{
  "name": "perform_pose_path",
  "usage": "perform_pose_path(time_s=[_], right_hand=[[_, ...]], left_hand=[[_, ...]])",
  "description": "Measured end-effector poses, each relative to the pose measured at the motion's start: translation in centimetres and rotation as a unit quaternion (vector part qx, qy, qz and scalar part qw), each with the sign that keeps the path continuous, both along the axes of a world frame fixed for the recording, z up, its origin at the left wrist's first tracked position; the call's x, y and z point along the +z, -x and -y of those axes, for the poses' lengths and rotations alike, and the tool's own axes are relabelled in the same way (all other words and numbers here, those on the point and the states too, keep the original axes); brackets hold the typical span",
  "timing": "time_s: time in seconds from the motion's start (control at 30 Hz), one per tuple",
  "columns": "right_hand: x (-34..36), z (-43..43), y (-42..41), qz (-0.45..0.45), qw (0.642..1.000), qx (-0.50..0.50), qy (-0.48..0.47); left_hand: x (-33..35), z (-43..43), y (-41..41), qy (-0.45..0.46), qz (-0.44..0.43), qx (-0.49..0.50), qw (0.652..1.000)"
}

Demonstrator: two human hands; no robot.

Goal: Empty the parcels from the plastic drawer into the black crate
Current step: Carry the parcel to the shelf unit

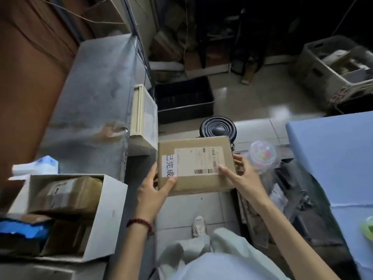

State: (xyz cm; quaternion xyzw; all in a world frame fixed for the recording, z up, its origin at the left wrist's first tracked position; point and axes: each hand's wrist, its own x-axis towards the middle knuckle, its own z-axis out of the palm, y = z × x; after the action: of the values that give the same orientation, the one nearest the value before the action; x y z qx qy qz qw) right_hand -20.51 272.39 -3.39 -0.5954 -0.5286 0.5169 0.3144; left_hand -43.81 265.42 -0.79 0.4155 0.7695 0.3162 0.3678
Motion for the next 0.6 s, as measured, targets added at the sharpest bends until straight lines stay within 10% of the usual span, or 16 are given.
perform_pose_path(time_s=[0.6], right_hand=[[1.4,-34.6,10.4,-0.025,0.992,0.117,-0.026]], left_hand=[[1.3,-27.7,5.4,-0.040,-0.071,0.189,0.979]])
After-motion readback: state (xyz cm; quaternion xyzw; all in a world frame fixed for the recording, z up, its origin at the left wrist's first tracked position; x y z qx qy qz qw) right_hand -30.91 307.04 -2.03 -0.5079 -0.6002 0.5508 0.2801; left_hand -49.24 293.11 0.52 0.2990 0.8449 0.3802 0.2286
